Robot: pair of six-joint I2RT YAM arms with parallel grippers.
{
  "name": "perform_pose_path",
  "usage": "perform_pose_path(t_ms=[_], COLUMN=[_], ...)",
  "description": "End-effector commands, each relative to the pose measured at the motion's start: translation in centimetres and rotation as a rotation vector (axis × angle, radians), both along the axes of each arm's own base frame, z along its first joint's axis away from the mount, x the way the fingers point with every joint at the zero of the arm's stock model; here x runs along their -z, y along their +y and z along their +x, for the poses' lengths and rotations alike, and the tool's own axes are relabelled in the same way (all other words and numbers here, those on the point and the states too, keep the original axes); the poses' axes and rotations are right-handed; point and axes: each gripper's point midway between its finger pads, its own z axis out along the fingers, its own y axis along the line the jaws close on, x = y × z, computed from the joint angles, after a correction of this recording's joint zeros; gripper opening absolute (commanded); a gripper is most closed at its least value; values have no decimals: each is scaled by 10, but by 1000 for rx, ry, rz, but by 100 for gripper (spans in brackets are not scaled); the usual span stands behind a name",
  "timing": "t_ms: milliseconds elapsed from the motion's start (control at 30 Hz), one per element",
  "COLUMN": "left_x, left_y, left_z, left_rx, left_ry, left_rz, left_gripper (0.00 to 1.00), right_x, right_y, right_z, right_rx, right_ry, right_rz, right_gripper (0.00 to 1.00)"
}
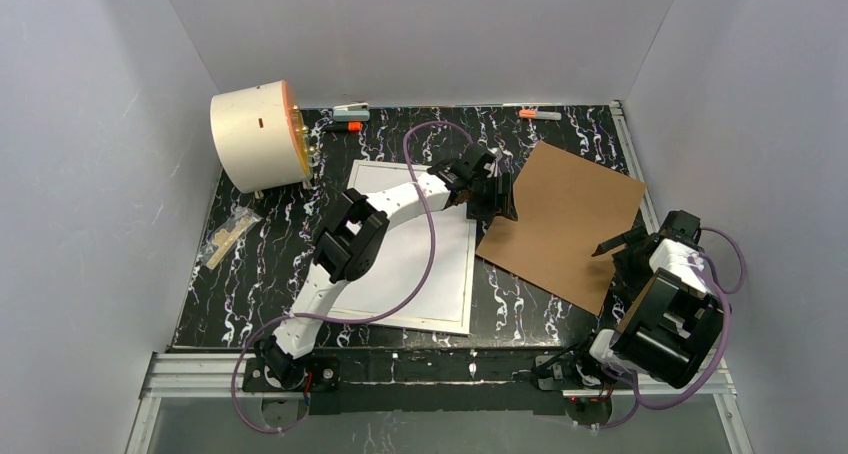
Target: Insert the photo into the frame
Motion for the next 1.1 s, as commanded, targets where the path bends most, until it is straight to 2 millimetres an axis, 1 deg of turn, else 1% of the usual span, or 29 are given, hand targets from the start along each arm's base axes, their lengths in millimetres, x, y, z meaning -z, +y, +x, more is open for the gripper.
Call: perform_pose_path(t_ms=[0, 100, 233, 367, 467, 600, 700, 833, 1067], left_x=[-105, -110, -109, -102, -92, -77, -70, -63, -56], left_y=[-55, -54, -47, -37, -26, -3, 15, 35, 67], left_z=[-90, -91, -86, -82, -79, -72, -64, -57, -51], left_rx=[286, 278, 234, 193, 148, 74, 18, -14, -41], left_ry=[83, 74, 50, 35, 32, 32, 27, 35, 47], left_rz=[-305, -307, -273, -220, -161, -87, -52, -27, 21], left_gripper=[65, 64, 62, 62, 62, 61, 61, 62, 72], right_x=[-10, -11, -12, -12, -13, -13, -11, -6, -4], right_y=[49, 50, 55, 64, 67, 75, 81, 86, 83], right_z=[13, 13, 14, 15, 15, 15, 12, 5, 3], right_rx=[-38, -45, -63, -83, -95, -106, -111, -119, -125], right_ry=[-91, -95, -112, -137, -147, -155, -155, -142, -126], right_rz=[252, 254, 278, 317, 329, 355, 376, 385, 358], right_gripper=[90, 90, 90, 90, 89, 89, 89, 89, 89])
